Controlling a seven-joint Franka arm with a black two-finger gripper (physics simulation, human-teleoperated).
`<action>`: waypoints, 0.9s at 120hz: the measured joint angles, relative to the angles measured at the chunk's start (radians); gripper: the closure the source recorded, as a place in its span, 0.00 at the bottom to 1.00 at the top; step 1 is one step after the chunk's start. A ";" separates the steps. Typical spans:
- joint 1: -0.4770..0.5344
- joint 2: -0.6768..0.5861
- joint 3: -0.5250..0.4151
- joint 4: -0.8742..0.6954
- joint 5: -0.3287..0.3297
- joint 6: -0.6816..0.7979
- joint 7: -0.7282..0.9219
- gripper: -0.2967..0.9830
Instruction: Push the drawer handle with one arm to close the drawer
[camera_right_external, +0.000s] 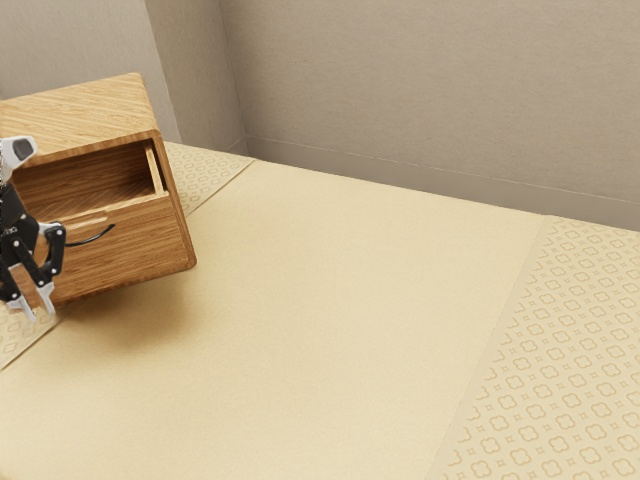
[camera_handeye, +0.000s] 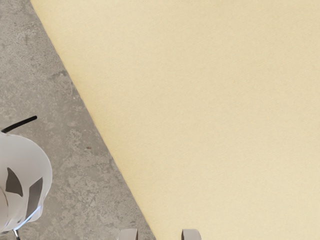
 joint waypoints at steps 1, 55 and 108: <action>-0.008 0.008 0.000 0.001 0.003 0.007 -0.002 0.76; -0.227 0.294 0.091 0.039 0.180 0.268 -0.059 0.78; -0.322 0.482 0.164 0.055 0.266 0.465 -0.080 0.79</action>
